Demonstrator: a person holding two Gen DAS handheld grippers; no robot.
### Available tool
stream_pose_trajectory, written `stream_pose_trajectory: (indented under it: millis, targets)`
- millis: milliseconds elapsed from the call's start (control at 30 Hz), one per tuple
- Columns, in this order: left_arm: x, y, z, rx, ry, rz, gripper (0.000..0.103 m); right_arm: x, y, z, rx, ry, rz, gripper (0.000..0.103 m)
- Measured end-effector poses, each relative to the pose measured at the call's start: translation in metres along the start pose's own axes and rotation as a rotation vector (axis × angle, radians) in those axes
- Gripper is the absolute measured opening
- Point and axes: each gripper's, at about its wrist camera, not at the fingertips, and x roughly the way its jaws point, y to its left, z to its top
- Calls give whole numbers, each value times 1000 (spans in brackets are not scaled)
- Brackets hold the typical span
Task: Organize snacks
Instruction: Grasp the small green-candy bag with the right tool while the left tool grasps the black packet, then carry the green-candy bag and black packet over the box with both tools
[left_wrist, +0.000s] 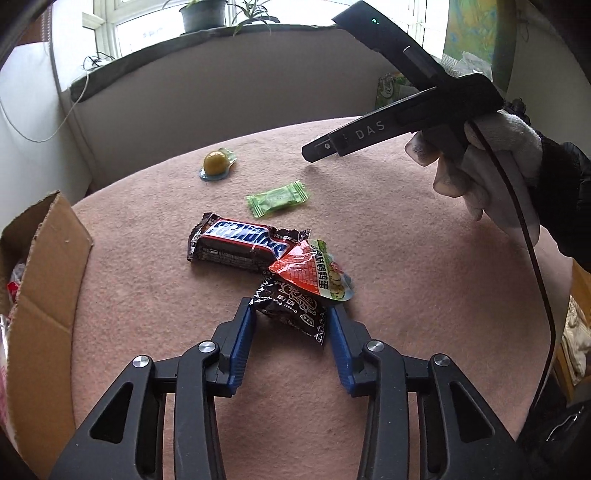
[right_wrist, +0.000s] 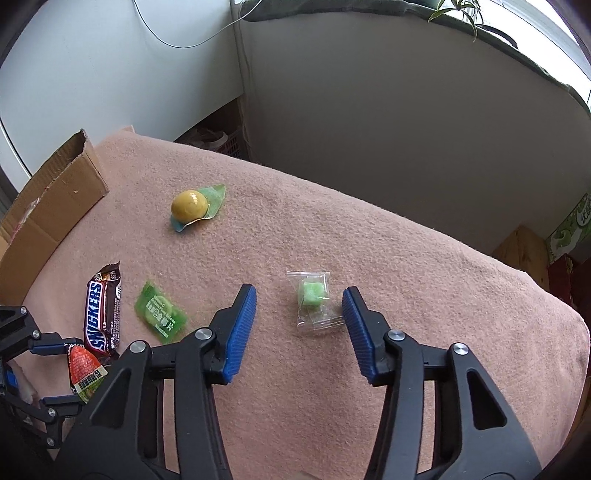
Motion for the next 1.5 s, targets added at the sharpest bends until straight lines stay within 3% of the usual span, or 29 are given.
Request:
stream_pose_trajectory:
  millis: [167,233,300,333,733,1200,1500]
  targets:
    - [-1,-3,0,0,-3,-6,30,6,3,4,-12,-2,-16,41]
    - [-2,-3,0,-2,-4,-6,18,8,4,6,-15,-1,-17,37]
    - [-3,-2,-1,-10,-5,-13,17,11,6,9,-25,1,-17,25]
    - [-4,-3,-2,-13,-6,-16,17,11,6,10,-29,2,-19,24]
    - [-8,17,-6,-96,-12,-47,7,-3,8,5,-2,-27,-12,21]
    - [-36,39,-8,-194,-71,-41,6,-49,4,-10,29,-108,18,21]
    - [-14,43,-1,-241,-35,-24,8,-59,13,-15,14,-122,17,21]
